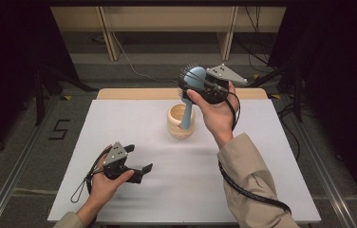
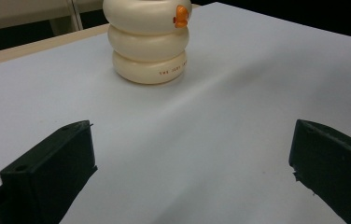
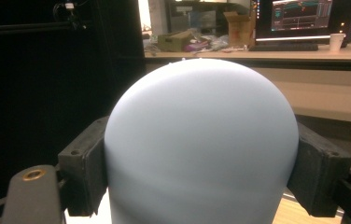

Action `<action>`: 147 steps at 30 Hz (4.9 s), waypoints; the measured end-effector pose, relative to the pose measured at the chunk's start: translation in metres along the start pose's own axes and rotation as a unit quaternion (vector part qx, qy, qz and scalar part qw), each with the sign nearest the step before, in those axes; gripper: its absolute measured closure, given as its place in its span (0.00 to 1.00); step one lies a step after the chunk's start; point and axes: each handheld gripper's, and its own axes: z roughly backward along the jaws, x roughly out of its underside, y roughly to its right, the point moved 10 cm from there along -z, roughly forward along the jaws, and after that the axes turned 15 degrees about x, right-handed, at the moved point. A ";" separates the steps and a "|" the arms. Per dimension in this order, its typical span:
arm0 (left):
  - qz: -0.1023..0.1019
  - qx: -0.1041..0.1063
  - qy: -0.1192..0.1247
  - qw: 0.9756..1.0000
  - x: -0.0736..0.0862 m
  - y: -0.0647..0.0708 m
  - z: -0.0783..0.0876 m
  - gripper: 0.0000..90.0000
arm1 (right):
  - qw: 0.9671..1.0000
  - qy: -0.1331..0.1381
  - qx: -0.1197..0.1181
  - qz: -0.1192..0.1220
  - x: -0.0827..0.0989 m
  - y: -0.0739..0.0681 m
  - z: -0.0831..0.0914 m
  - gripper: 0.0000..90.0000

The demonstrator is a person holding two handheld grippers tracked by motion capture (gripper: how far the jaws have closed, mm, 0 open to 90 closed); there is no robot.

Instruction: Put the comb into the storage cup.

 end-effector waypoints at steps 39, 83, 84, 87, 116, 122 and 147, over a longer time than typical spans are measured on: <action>-0.002 -0.001 0.002 1.000 -0.001 -0.001 0.000 0.00 | 1.000 0.005 0.003 0.000 -0.011 0.000 -0.006 0.22; 0.000 -0.002 0.002 1.000 0.000 -0.002 0.001 0.00 | 1.000 0.013 0.015 -0.005 -0.018 0.005 -0.019 0.22; 0.000 -0.002 0.002 1.000 -0.001 -0.002 0.001 0.00 | 1.000 0.013 0.016 -0.005 -0.018 0.005 -0.020 0.22; 0.000 -0.002 0.002 1.000 0.000 -0.002 0.000 0.00 | 1.000 0.013 0.016 -0.005 -0.019 0.005 -0.020 0.22; 0.000 -0.001 0.001 1.000 0.000 -0.002 0.000 0.00 | 1.000 0.009 0.026 -0.006 -0.017 0.010 -0.031 0.22; 0.000 0.000 -0.001 1.000 0.000 -0.002 0.000 0.00 | 1.000 0.008 0.028 -0.007 -0.016 0.011 -0.033 0.22; -0.001 -0.001 0.001 1.000 -0.001 -0.002 0.001 0.00 | 0.999 0.008 0.034 -0.005 -0.016 0.012 -0.040 0.22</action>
